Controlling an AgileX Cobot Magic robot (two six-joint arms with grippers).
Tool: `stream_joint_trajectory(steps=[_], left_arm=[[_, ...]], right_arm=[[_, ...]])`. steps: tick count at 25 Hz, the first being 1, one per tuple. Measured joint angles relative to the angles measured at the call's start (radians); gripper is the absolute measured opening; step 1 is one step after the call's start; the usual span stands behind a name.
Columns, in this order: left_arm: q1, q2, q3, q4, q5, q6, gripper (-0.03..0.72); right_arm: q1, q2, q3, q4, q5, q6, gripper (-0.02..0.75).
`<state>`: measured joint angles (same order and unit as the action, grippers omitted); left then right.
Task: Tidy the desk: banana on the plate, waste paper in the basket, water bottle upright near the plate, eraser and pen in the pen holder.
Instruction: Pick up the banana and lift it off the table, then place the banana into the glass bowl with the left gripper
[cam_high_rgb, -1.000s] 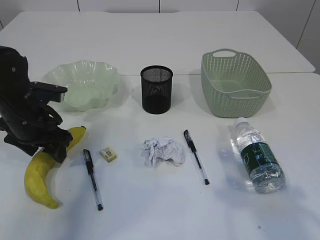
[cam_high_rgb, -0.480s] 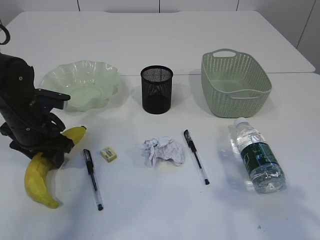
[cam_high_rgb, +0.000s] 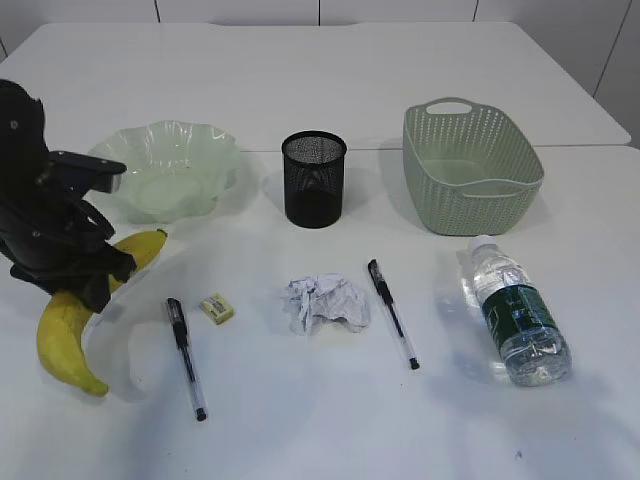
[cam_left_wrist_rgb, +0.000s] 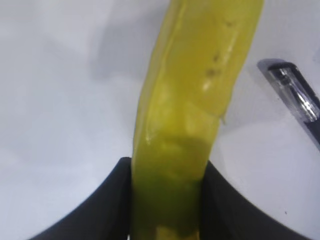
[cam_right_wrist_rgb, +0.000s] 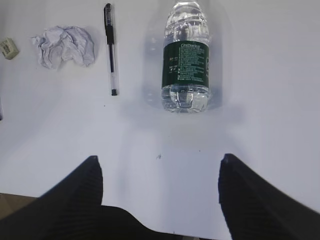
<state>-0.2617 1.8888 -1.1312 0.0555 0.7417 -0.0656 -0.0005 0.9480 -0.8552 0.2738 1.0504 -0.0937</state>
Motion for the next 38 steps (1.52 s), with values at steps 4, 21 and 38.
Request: stream_joint_trajectory(steps=[4, 21, 38], left_arm=[[-0.006, -0.078, -0.052, -0.007, 0.048, 0.000, 0.245], [0.059, 0.079, -0.581, -0.134, -0.068, -0.261, 0.245], [0.176, 0.469, -0.909, -0.428, -0.054, -0.276, 0.245]], right_arm=[[0.000, 0.000, 0.000, 0.000, 0.000, 0.000, 0.536], [0.000, 0.000, 0.000, 0.000, 0.001, 0.000, 0.536], [0.000, 0.000, 0.000, 0.000, 0.002, 0.000, 0.536]])
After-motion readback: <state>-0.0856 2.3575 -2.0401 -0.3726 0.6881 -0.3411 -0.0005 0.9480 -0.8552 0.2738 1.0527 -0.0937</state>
